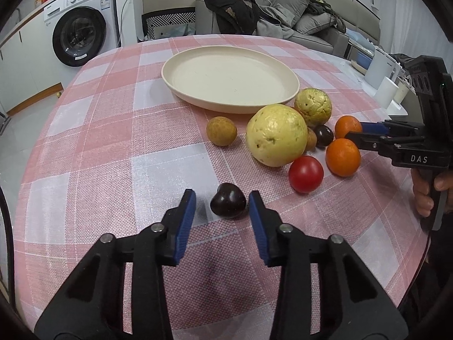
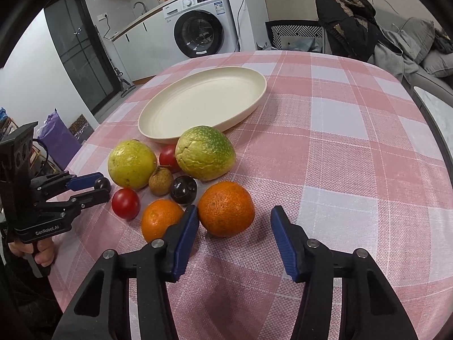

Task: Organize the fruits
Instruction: 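Close the left tool on the dark plum while the right tool grasps an orange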

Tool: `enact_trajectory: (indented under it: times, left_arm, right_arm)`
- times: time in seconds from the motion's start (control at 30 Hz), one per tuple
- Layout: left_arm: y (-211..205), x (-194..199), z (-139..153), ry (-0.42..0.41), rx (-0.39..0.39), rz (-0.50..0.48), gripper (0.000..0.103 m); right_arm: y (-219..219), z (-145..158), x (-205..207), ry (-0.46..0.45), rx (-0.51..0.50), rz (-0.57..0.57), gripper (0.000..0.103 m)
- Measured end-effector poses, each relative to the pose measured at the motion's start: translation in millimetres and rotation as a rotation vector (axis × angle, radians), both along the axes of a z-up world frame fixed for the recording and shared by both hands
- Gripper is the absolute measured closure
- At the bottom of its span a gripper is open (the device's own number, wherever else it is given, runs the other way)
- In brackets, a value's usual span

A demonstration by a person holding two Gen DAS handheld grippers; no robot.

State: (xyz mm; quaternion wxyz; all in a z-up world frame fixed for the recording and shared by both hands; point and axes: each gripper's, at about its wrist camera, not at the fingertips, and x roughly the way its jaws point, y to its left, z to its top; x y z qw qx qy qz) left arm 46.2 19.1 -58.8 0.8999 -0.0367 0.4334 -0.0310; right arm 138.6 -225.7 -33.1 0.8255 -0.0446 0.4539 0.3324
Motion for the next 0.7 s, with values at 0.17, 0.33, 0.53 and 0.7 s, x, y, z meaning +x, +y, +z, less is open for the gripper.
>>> enact_trajectory:
  times: [0.17, 0.33, 0.53, 0.7]
  left_arm:
    - [-2, -2, 0, -0.005, -0.013, -0.013, 0.081]
    - [-1, -3, 2, -0.016, -0.026, -0.017, 0.081]
    - [-4, -8, 9, -0.051, -0.021, -0.031, 0.081]
    - [-5, -10, 16, -0.084, -0.017, -0.036, 0.081]
  right_arm:
    - [1, 0, 1, 0.004, -0.001, 0.001, 0.051]
    - [2, 0, 2, 0.016, 0.012, 0.002, 0.058]
    - [2, 0, 1, 0.005, 0.014, 0.003, 0.064]
    - [-3, 6, -1, -0.027, 0.037, -0.016, 0.064]
